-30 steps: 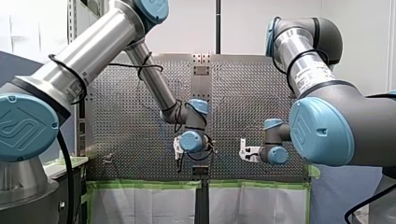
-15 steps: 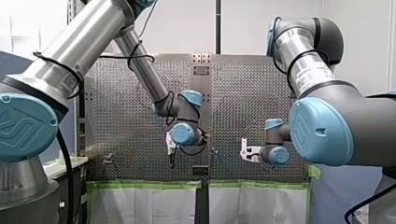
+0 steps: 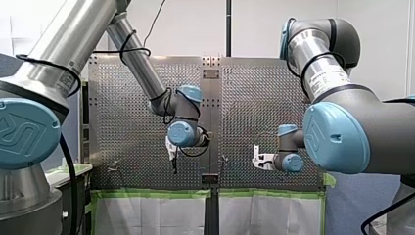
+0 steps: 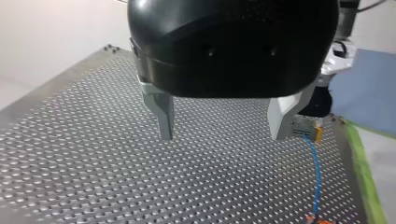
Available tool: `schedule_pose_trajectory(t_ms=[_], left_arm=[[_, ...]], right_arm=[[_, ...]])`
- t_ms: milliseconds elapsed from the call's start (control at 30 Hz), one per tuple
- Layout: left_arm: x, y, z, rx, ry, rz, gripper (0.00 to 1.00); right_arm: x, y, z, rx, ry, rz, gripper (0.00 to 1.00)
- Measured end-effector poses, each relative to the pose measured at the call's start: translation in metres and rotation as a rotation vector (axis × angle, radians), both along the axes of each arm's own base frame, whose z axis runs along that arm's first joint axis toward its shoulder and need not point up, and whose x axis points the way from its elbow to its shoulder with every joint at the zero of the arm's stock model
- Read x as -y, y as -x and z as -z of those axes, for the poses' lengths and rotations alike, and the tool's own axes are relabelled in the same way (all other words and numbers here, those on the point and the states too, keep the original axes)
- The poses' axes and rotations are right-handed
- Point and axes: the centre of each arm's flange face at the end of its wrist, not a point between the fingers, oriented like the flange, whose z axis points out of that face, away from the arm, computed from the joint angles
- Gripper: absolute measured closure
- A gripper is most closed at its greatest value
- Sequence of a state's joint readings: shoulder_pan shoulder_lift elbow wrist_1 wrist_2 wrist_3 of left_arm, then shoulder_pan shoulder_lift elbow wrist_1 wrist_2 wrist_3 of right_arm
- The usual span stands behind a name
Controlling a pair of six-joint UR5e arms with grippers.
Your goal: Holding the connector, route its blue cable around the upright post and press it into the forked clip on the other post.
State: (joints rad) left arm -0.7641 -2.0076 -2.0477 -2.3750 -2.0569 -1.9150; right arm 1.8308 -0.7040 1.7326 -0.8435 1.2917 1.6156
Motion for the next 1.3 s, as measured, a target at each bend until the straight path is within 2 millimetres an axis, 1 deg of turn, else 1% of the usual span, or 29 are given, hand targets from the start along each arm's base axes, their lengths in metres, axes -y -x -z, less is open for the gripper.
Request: schedule_pose_trajectory(t_ms=[233, 667, 933, 1100, 1300], left_arm=[[-0.012, 0.013, -0.015, 0.032, 0.079, 0.015, 0.00], [-0.042, 0.045, -0.035, 0.067, 0.097, 0.024, 0.00], [-0.063, 0.056, -0.048, 0.110, 0.175, 0.008, 0.00], [-0.075, 0.058, -0.046, 0.123, 0.191, 0.012, 0.00], [-0.089, 0.054, -0.034, 0.123, 0.191, 0.014, 0.00]], right_arm=[[0.000, 0.000, 0.000, 0.000, -0.002, 0.000, 1.00], [-0.001, -0.001, 0.000, -0.002, -0.005, -0.003, 1.00], [-0.001, -0.001, 0.000, -0.003, -0.006, -0.004, 1.00], [-0.001, 0.000, 0.000, -0.003, -0.006, -0.002, 1.00], [0.000, 0.000, 0.000, -0.002, -0.005, -0.001, 1.00]])
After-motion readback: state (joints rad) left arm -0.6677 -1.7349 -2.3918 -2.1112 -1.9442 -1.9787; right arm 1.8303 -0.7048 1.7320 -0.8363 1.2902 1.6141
